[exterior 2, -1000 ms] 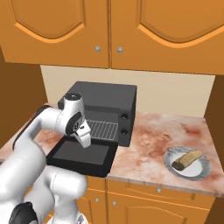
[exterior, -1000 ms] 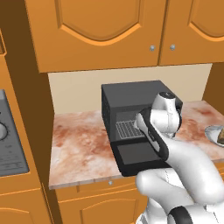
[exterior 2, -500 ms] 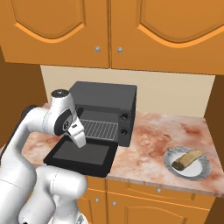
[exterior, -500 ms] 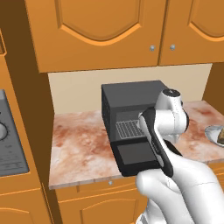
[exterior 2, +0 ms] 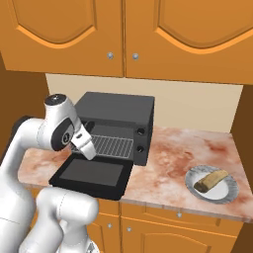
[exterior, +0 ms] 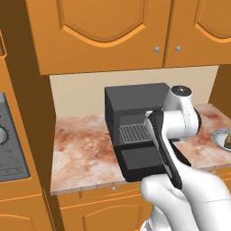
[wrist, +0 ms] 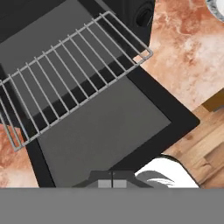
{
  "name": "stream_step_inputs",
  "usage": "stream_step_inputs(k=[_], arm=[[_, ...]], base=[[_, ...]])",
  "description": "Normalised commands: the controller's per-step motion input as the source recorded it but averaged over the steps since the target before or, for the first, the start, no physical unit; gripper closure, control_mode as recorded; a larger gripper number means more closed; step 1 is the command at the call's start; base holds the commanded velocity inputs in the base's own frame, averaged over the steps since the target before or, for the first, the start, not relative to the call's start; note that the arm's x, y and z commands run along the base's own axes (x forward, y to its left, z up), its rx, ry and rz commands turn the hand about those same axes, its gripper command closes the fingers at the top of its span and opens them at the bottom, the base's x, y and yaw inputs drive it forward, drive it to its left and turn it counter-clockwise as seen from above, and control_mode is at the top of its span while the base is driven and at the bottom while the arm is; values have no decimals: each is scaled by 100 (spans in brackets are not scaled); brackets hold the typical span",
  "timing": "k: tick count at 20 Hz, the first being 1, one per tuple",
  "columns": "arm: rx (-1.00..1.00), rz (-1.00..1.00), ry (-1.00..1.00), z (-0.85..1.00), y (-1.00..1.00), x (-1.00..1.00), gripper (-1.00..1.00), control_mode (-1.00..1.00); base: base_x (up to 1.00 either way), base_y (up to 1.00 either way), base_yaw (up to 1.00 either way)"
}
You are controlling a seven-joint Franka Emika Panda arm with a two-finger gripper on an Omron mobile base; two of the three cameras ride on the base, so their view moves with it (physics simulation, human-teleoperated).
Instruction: Pull the toaster oven rack outwards. Pick up the baguette from the plate and place it on the toaster oven rack. Close the toaster oven door fully and set the temperature to the lowest setting.
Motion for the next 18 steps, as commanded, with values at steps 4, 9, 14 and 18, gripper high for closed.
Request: stream_step_inputs(k=[4, 9, 14, 18], arm=[[0, -2, -12, 23, -38, -36, -100, -100], [0, 0, -12, 27, -99, -1, -100, -100], [0, 0, -12, 25, -100, 0, -100, -100], [0, -1, -7, 2, -100, 4, -100, -100]], base=[[0, 0, 0], [0, 0, 0], [0, 0, 0], [0, 0, 0]])
